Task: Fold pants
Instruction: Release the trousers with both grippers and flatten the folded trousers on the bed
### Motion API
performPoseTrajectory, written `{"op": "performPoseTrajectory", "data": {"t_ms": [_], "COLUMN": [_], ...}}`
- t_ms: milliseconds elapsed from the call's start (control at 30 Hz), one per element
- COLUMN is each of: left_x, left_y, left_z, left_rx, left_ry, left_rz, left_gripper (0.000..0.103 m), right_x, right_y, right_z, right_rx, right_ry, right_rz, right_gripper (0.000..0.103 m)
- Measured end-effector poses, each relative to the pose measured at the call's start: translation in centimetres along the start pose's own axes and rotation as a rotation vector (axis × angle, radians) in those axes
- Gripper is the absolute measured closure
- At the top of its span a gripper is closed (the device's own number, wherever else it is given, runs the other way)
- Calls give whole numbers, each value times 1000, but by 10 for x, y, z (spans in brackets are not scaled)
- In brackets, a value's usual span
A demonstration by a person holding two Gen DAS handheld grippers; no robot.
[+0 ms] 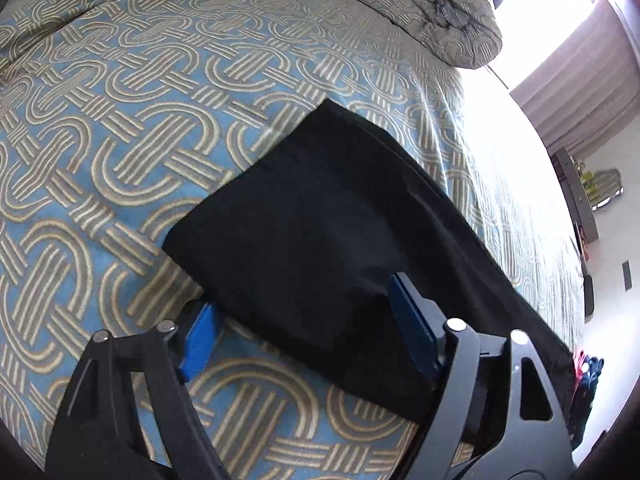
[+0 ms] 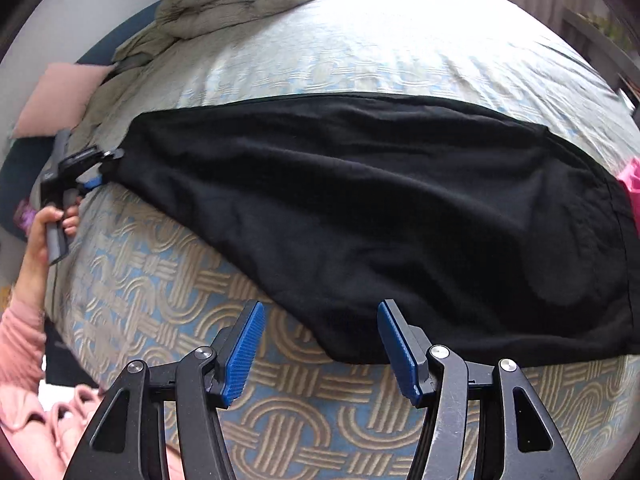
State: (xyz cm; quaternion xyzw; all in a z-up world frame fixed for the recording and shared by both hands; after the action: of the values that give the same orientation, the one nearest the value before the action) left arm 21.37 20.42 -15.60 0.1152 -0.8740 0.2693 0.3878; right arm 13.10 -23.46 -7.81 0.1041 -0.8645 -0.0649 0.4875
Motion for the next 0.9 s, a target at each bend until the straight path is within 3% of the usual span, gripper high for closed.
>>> {"op": "performPoseTrajectory", "data": {"t_ms": [33,67,167,233,333,367,500,567,600,667,700,800,900], "left_x": [0,-2,2,10,13,11,-4,-5,-2,2,5,9,10], "left_y": [3,5,17,17,8,5,11,19,20,21,21,22,24], "left_z": [-5,-8,-17,-27,-33,-31,-16,-8,-7,-7,-6,-5,-1], "left_rx": [7,10,85,74,13,-17,-75,-34,-11,19,26,18,11], "left_ry": [-18,-16,-24,-55,-65,-59,-22,-8,-16,-16,-14,-8,0], "left_rz": [-24,-42,26,37,38,20,-47,-19,11,49,56,44,47], "left_gripper": [70,95,95,95,95,95,88,62,58,36,32,28,28], "right_x": [-2,-1,-5,-17,-22,-19,-7,-3,-3,-6,-11,-32,-30], "right_y": [-8,-16,-32,-41,-66,-72,-75,-62,-53,-29,-17,1,14], "right_z": [-1,-2,0,6,15,16,17,12,10,5,4,11,3], "right_rx": [-40,-79,-192,-201,-198,-243,-334,-335,-321,-250,-205,-157,-131], "right_ry": [-21,-44,-73,-8,10,-2,-34,-69,-81,-83,-63,16,-31], "right_rz": [56,95,134,191,384,372,316,233,186,105,79,90,126], "right_gripper": [43,43,43,43,38,36,36,36,36,36,36,36,35]}}
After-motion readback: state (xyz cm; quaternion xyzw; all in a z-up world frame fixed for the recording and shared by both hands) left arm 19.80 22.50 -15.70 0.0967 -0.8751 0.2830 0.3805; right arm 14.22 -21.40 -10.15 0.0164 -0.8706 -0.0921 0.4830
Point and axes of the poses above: each gripper's, at about its wrist camera, not at the fingertips, and x roughly against the way its jaws point, y to its left, z to its underside, the point moved 4 cm from there along -x, roughly the way its jaws point, and after that the axes turned 9 degrees about -y, right-handed, at the moved point
